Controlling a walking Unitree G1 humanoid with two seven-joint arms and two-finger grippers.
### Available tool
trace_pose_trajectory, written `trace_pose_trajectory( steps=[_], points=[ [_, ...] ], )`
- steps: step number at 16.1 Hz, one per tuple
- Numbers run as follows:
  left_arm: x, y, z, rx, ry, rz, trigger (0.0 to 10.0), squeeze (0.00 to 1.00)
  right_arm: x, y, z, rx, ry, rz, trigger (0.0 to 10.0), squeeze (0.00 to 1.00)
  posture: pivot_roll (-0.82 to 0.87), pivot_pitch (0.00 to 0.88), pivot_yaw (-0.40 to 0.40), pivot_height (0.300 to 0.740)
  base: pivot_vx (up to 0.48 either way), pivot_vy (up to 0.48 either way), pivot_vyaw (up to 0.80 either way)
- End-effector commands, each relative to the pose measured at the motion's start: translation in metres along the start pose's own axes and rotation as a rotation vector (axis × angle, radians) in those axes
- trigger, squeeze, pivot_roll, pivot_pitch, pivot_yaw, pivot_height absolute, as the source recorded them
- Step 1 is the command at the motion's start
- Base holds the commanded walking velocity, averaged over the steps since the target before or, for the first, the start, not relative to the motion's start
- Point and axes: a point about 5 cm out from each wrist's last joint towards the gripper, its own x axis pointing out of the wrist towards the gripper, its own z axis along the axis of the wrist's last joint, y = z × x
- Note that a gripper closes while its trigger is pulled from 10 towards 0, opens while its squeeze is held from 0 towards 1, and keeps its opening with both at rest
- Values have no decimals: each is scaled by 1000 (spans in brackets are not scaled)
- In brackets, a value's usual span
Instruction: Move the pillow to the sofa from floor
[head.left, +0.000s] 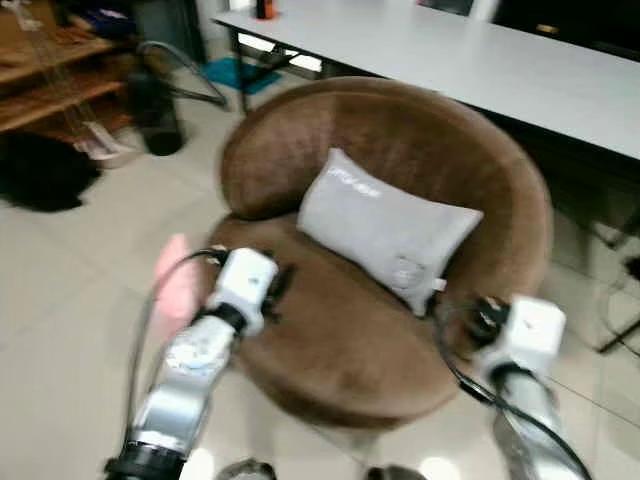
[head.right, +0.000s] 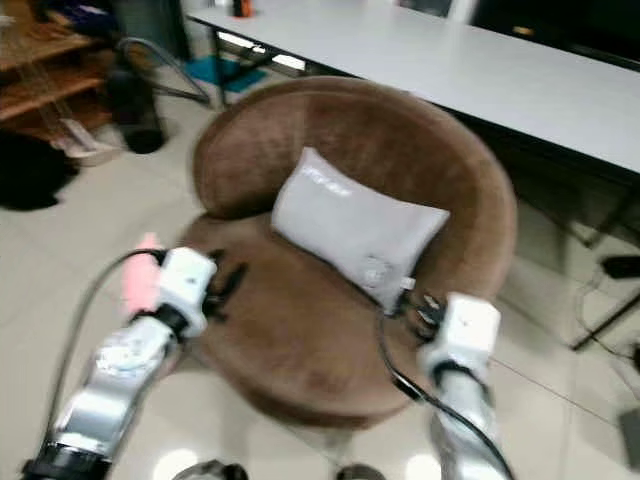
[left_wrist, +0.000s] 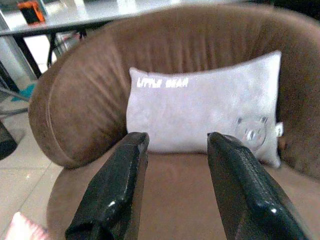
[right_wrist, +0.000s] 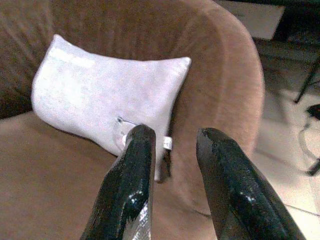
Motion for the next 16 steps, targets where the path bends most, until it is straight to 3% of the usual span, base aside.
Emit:
trace_pose_trajectory(
  steps=[1, 8, 16],
  points=[
    [-1, 5, -3, 23, 15, 16, 10000, 0, -2, 3, -3, -25, 19, 7, 10000, 0, 34, 57, -45, 740, 0, 480, 0],
    [-6, 15, -10, 31, 31, 76, 10000, 0, -3, 13, -8, 28, 54, 44, 10000, 0, 48, 64, -75, 740, 0, 480, -127],
    [-3, 22, -8, 47, 27, 82, 10000, 0, -4, 15, -11, 52, 67, 41, 10000, 0, 51, 67, -66, 740, 0, 480, -800]
  ],
)
